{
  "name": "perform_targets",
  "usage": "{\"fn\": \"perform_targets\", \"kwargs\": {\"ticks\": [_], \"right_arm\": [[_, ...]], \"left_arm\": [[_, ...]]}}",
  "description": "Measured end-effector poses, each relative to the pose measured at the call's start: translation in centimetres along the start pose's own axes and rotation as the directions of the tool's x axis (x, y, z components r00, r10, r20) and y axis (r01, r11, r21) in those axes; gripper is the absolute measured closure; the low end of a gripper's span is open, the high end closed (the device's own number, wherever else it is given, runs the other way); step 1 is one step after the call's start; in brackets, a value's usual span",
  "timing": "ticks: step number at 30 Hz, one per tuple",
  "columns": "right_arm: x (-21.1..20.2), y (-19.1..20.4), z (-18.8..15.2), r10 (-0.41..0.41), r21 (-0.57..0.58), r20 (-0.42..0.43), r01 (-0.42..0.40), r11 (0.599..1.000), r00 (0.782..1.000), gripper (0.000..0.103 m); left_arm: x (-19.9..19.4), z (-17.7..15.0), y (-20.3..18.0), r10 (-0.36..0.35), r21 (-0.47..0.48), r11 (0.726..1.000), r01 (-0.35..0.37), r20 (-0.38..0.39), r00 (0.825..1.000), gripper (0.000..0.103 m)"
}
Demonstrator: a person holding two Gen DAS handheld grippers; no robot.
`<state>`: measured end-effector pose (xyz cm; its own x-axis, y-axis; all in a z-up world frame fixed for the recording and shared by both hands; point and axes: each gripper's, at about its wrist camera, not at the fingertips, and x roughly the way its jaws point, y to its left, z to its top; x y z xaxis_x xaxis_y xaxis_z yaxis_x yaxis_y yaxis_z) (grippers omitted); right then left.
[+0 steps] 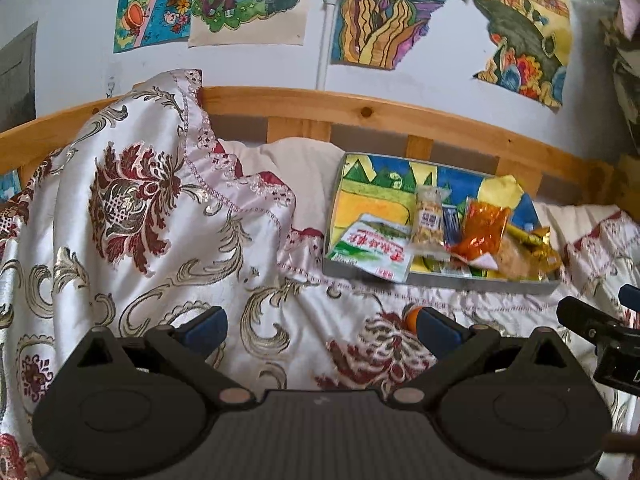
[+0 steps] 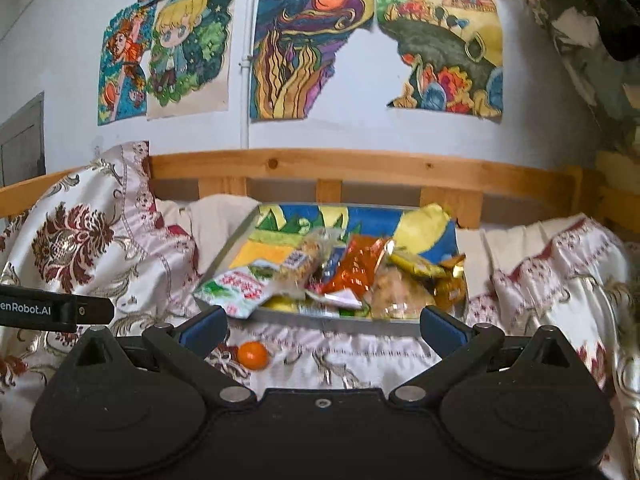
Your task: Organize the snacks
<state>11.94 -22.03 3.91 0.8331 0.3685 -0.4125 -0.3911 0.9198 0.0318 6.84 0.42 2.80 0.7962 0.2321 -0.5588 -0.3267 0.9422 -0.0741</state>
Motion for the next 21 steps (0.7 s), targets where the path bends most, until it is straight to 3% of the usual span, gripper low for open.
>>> {"fn": "perform_targets", "kwargs": {"ticks": [10, 14, 21], "right_arm": [[0.1, 1.0, -1.4, -0.014, -0.038, -0.084, 0.011, 0.999, 0.996, 0.001], [0.4, 1.1, -1.5, -0.008, -0.034, -0.093, 0.005, 0.999, 0.996, 0.001], [1.5, 1.1, -1.9, 0.001, -0.032, -0.12, -0.004, 0.999, 0.993, 0.001]], "left_arm": [[-0.6, -1.5, 0.5, 0.019, 0.029, 0.999, -0.019, -0.006, 1.0, 0.001], [-0.3, -2.3, 0.0, 0.03, 0.099, 0.995, -0.03, -0.005, 1.0, 0.001], [0.4, -2.4, 0.5, 0.041, 0.044, 0.998, -0.039, -0.03, 0.999, 0.001]]}}
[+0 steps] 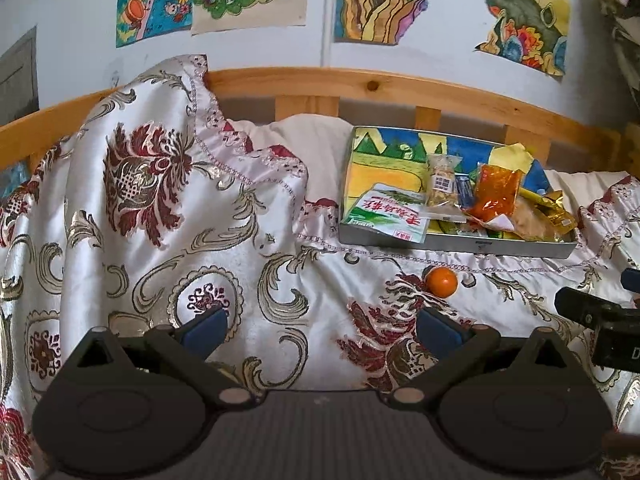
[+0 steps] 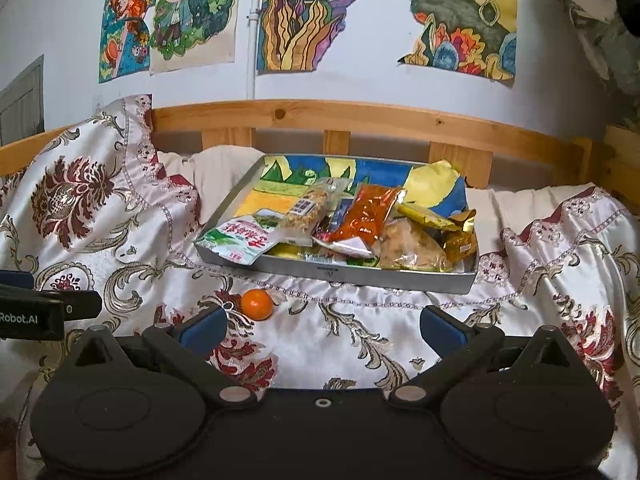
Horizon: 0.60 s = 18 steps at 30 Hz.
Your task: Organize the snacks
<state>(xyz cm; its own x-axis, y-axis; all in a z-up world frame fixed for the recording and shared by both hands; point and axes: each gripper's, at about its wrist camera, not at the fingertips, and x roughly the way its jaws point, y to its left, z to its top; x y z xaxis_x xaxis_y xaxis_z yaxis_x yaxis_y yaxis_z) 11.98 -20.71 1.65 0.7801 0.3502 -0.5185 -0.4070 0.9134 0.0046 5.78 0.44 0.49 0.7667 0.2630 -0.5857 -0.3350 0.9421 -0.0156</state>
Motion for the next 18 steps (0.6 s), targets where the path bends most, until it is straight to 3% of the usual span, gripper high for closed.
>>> {"fn": "perform_targets", "kwargs": {"ticks": [18], "right_arm": [[0.79, 0.48, 0.12, 0.034, 0.009, -0.033, -0.034, 0.999, 0.999, 0.001]], "left_arm": [[0.96, 0.5, -0.41, 0.03, -0.012, 0.999, -0.03, 0.017, 0.999, 0.001]]}}
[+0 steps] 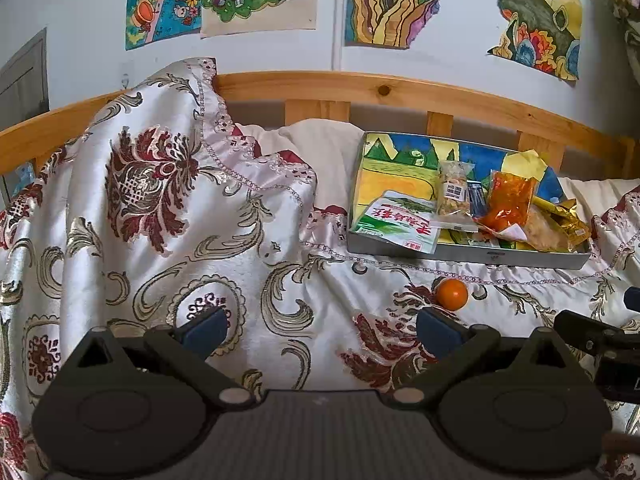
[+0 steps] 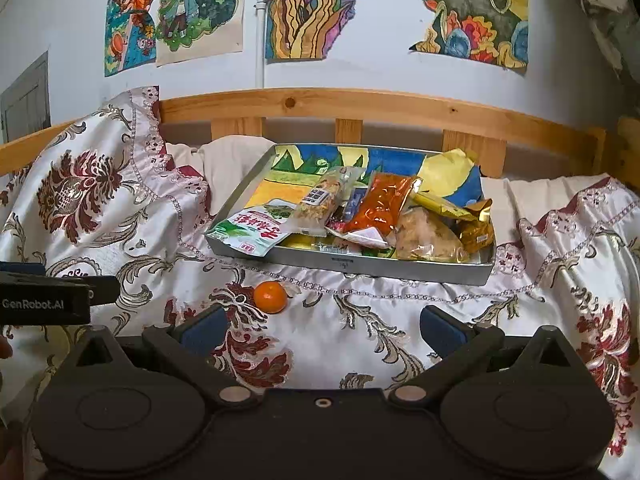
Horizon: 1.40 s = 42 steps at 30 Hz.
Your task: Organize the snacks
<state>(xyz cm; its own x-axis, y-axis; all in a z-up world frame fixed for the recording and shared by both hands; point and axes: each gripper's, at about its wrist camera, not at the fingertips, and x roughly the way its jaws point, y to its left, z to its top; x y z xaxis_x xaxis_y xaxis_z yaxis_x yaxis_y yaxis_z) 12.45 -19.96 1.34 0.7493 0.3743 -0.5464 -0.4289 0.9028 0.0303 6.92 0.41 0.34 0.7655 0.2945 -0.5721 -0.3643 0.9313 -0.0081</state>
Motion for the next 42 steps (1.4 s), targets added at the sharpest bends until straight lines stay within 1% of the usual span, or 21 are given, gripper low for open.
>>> {"fn": "perform_targets", "kwargs": {"ticks": [4, 9, 18, 24, 27, 29, 35, 42], "right_arm": [[0.3, -0.2, -0.1, 0.012, 0.015, -0.017, -0.012, 1.0, 1.0, 0.001], [0.6, -0.6, -0.1, 0.024, 0.048, -0.035, -0.022, 0.999, 0.999, 0.001], [1.0, -0.7, -0.4, 0.019, 0.051, -0.057, -0.016, 0.999, 0.998, 0.001], [1.6, -1.0, -0.6, 0.009, 0.048, -0.074, -0.006, 0.999, 0.997, 0.001], [1.8, -1.1, -0.6, 0.008, 0.048, -0.077, -0.004, 0.999, 0.997, 0.001], [2.1, -1.1, -0.4, 0.007, 0.034, -0.074, -0.004, 0.999, 0.997, 0.001], [3.8, -0.6, 0.3, 0.013, -0.073, -0.055, -0.017, 0.997, 0.998, 0.001], [7.3, 0.6, 0.9, 0.087, -0.107, -0.057, -0.093, 0.99, 0.995, 0.001]], "left_arm": [[0.3, -0.1, -0.2, -0.004, 0.004, 1.0, 0.004, -0.008, 1.0, 0.001], [0.5, -0.1, 0.0, -0.019, -0.027, 0.999, 0.019, -0.008, 1.0, 0.001], [1.3, 0.1, -0.1, -0.022, -0.033, 0.999, 0.021, -0.023, 1.0, 0.001], [2.5, 0.7, -0.1, 0.028, -0.044, 0.999, -0.031, -0.053, 0.998, 0.001], [3.3, 1.1, -0.2, 0.034, -0.037, 0.999, -0.037, -0.077, 0.996, 0.001], [3.7, 1.3, -0.2, 0.034, -0.036, 0.999, -0.037, -0.082, 0.996, 0.001], [4.5, 2.3, -0.5, 0.033, -0.023, 0.999, -0.035, -0.083, 0.996, 0.001], [5.9, 3.4, -0.7, 0.052, 0.001, 0.999, -0.052, -0.1, 0.994, 0.001]]}}
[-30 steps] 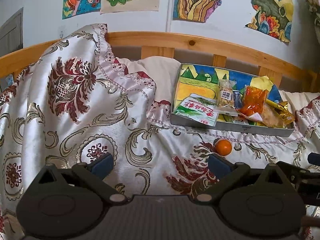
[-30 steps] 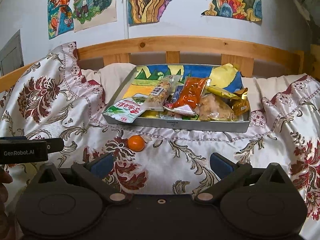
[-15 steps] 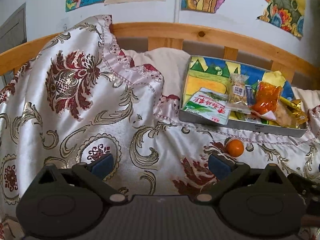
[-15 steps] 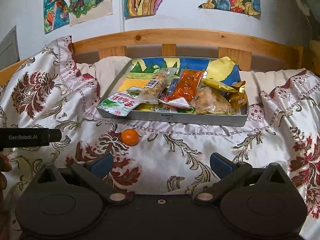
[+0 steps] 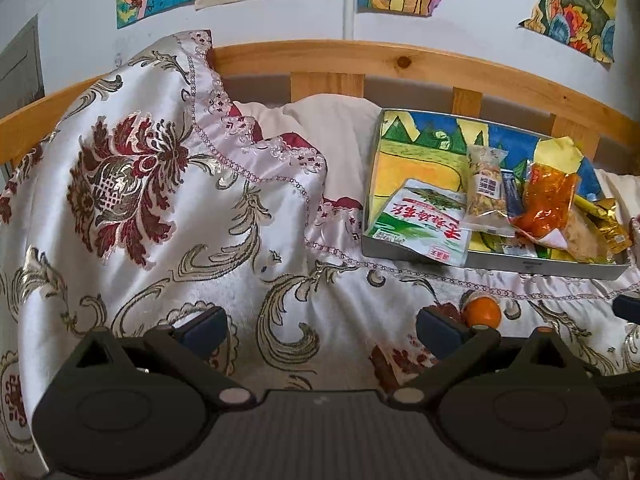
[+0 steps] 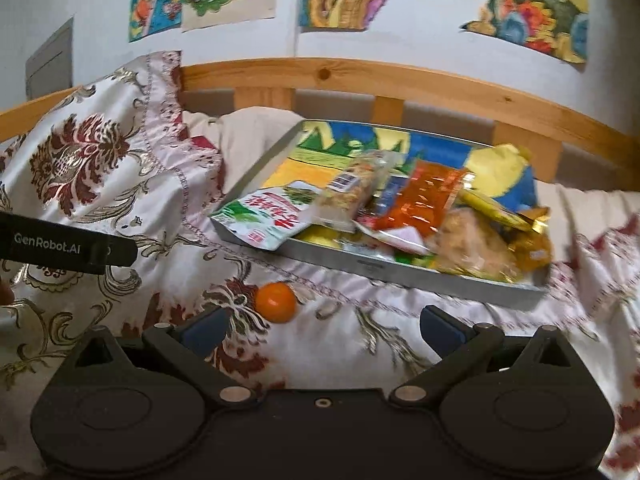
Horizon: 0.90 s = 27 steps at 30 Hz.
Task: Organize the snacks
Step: 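Lower the left tool onto the white-and-green packet while the right tool lowers to the mandarin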
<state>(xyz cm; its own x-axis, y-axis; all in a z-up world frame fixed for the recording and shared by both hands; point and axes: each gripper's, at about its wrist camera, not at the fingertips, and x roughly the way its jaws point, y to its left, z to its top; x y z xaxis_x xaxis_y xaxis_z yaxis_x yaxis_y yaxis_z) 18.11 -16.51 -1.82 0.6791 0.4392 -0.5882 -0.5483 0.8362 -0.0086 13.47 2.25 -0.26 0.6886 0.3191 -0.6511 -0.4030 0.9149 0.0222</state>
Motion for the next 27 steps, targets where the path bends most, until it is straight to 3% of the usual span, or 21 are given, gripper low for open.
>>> {"fn": "perform_targets", "kwargs": {"ticks": [7, 14, 22, 27], "right_arm": [[3.7, 0.6, 0.4, 0.037, -0.022, -0.005, -0.037, 0.999, 0.999, 0.001], [5.1, -0.3, 0.5, 0.089, 0.014, -0.004, -0.089, 0.996, 0.996, 0.001], [6.0, -2.1, -0.1, 0.141, 0.113, -0.035, -0.136, 0.984, 0.989, 0.001], [6.0, -2.1, -0.5, 0.165, 0.112, -0.035, -0.161, 0.981, 0.986, 0.001]], "left_arm": [[1.8, 0.7, 0.0, 0.026, -0.028, 0.999, -0.027, -0.042, 0.999, 0.001], [4.0, 0.9, 0.1, 0.02, -0.123, 0.992, -0.033, -0.103, 0.994, 0.001], [5.6, 1.5, -0.8, -0.078, -0.172, 0.983, 0.063, -0.079, 0.994, 0.001], [6.8, 2.1, -1.6, -0.166, -0.181, 0.972, 0.151, -0.067, 0.984, 0.001]]}}
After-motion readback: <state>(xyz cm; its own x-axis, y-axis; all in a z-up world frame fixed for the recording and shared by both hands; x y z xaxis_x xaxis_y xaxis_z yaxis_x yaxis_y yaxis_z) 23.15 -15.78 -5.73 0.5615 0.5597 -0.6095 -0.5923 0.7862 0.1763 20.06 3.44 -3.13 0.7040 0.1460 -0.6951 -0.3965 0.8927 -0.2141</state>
